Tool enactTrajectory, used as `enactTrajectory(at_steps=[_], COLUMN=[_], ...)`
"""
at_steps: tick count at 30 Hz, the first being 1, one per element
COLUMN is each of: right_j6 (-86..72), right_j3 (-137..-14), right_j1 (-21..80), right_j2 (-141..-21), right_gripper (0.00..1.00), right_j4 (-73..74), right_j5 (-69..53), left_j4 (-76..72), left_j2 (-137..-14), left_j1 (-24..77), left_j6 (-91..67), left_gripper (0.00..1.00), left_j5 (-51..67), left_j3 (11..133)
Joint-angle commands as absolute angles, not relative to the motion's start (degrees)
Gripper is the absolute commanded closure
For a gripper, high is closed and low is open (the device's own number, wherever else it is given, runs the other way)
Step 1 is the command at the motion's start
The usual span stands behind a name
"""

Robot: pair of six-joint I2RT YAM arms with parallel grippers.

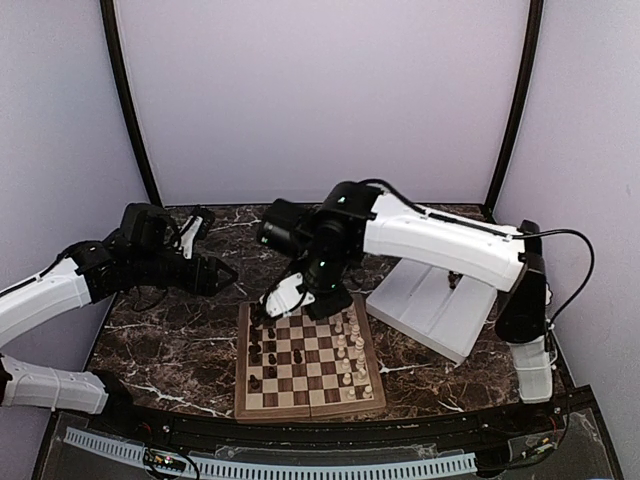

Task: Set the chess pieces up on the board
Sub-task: Place the bishop on the chessboard, then pick up the bishop from the chessboard.

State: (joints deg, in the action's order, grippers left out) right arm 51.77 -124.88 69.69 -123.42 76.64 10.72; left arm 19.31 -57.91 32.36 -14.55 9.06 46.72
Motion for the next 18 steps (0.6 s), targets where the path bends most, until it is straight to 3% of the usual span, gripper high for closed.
enactTrajectory(at_steps=[1, 6, 10, 15, 18], right_j6=[50.8, 49.9, 49.0, 48.7, 47.7], right_j3=[-126.2, -132.0, -132.4, -128.1, -119.6], right_j1=[55.9, 38.2, 29.6, 22.2, 19.9], right_j2=[-118.3, -118.2, -116.6, -114.2, -110.6], right_gripper=[0.61, 0.61, 0.60, 0.56, 0.53], right_j4=[79.1, 81.2, 81.3, 81.2, 77.8], right_j5=[5.8, -8.1, -16.4, -23.1, -26.2], left_j4=[25.0, 31.6, 34.8, 37.5, 38.9], left_j2=[-61.9, -70.2, -77.2, -84.7, -88.1], left_j1=[33.9, 42.5, 47.3, 50.4, 52.0], left_j6=[-8.9, -4.1, -2.5, -1.2, -0.5], left_gripper=[0.34, 0.36, 0.39, 0.40, 0.40], left_j5=[22.3, 18.6, 18.0, 15.6, 15.2], left_j3=[50.8, 58.0, 62.3, 66.1, 68.5])
